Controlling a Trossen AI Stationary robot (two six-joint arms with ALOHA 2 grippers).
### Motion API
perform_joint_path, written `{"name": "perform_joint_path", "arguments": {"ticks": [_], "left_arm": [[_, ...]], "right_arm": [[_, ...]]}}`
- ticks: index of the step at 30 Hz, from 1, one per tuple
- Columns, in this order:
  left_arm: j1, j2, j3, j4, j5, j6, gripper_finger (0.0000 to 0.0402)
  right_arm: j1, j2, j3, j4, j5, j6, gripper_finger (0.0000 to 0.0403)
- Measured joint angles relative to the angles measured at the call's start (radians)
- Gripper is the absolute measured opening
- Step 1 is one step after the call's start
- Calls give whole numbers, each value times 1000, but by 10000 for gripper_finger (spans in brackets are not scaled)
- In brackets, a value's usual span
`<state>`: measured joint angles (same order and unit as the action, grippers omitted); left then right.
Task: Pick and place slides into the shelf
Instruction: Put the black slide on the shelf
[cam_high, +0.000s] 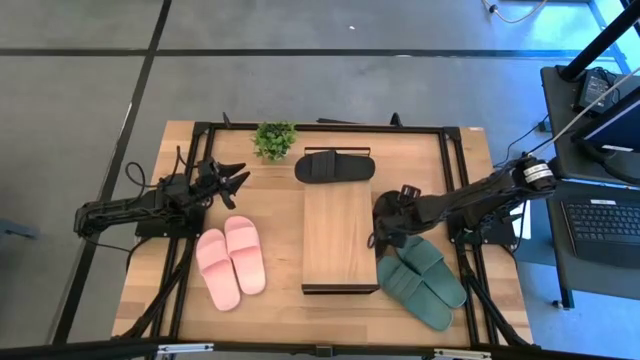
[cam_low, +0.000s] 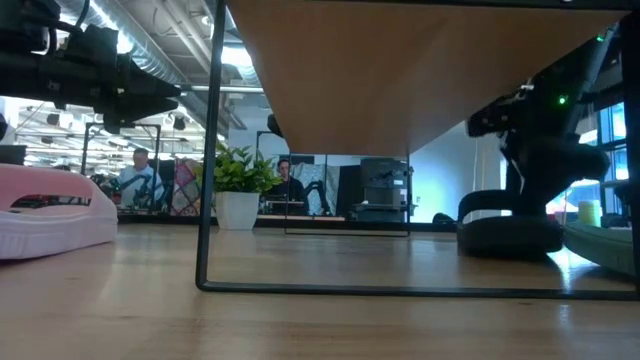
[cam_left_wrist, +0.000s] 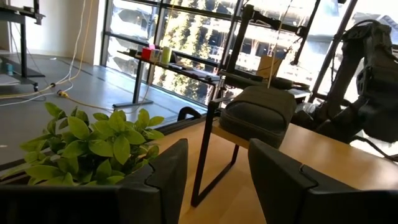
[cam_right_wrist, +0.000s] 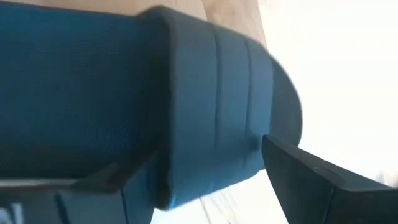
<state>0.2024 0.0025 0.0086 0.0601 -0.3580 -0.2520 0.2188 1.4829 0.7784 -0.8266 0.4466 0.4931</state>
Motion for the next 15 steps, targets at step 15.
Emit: {"name": "perform_joint_path", "arguments": {"ticks": [15], "left_arm": [[0, 0, 0, 0, 0, -2, 162]], "right_arm": [[-5, 27, 1, 9, 8, -50, 266]]}}
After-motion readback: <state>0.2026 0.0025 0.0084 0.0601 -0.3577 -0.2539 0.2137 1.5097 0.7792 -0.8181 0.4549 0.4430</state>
